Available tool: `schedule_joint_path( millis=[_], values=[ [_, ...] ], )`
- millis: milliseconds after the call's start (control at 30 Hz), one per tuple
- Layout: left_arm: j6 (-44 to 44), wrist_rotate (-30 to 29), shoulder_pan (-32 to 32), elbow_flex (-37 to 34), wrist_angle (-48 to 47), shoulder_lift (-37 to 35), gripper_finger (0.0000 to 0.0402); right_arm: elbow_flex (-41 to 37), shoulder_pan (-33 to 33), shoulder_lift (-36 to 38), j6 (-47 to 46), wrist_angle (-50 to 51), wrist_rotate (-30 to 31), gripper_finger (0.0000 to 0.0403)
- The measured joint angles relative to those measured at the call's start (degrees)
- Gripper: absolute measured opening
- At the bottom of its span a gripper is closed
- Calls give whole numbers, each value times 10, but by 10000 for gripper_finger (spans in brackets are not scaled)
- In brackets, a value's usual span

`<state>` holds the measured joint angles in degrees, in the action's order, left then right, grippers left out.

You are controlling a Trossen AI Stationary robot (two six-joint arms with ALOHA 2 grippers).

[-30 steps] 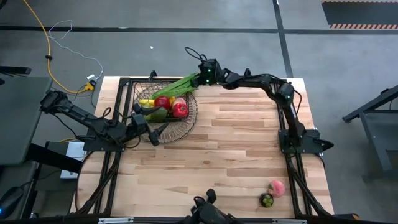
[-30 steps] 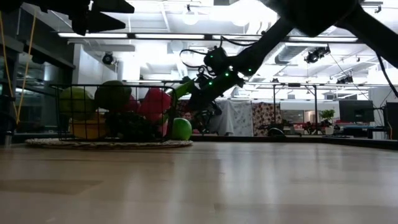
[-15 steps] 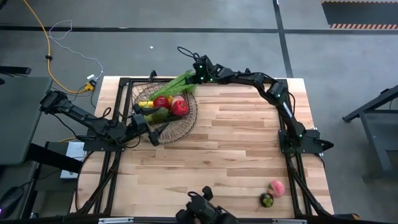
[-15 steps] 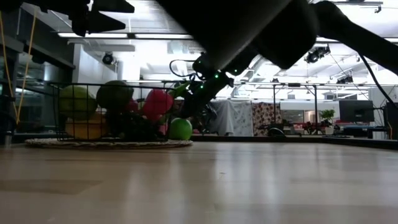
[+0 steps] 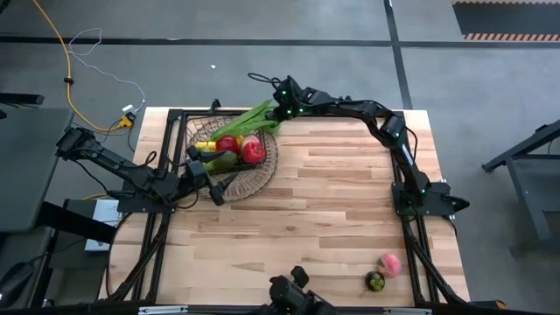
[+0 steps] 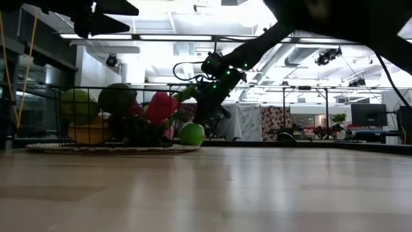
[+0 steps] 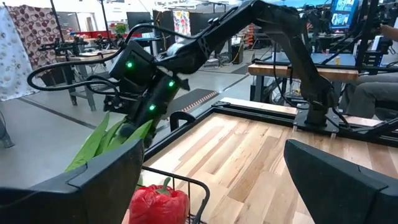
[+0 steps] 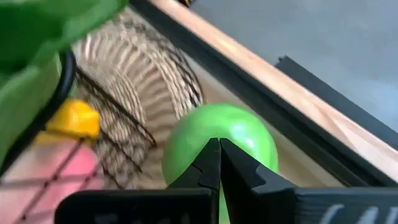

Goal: Build produce basket
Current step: Put the green apple into the wire basket

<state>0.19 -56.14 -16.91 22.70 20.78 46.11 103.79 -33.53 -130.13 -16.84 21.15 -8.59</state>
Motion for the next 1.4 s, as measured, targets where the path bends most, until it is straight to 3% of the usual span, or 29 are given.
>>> schedule_joint_path(
  millis=[500,767,900,1133,1267,1400],
  values=[
    [0,0,0,0,0,0,376,-7,13,40,71,192,73,0],
    [0,0,0,0,-6,0,376,-49,25,49,94,238,102,0],
    [0,0,0,0,-13,0,376,-96,25,95,98,212,121,0],
    [-3,0,0,0,-13,0,376,-237,19,239,95,133,129,0],
    [-11,0,0,0,-13,0,376,-329,13,303,85,7,128,0],
    [-16,0,0,0,-11,0,376,-388,4,316,60,-126,119,0]
  ],
)
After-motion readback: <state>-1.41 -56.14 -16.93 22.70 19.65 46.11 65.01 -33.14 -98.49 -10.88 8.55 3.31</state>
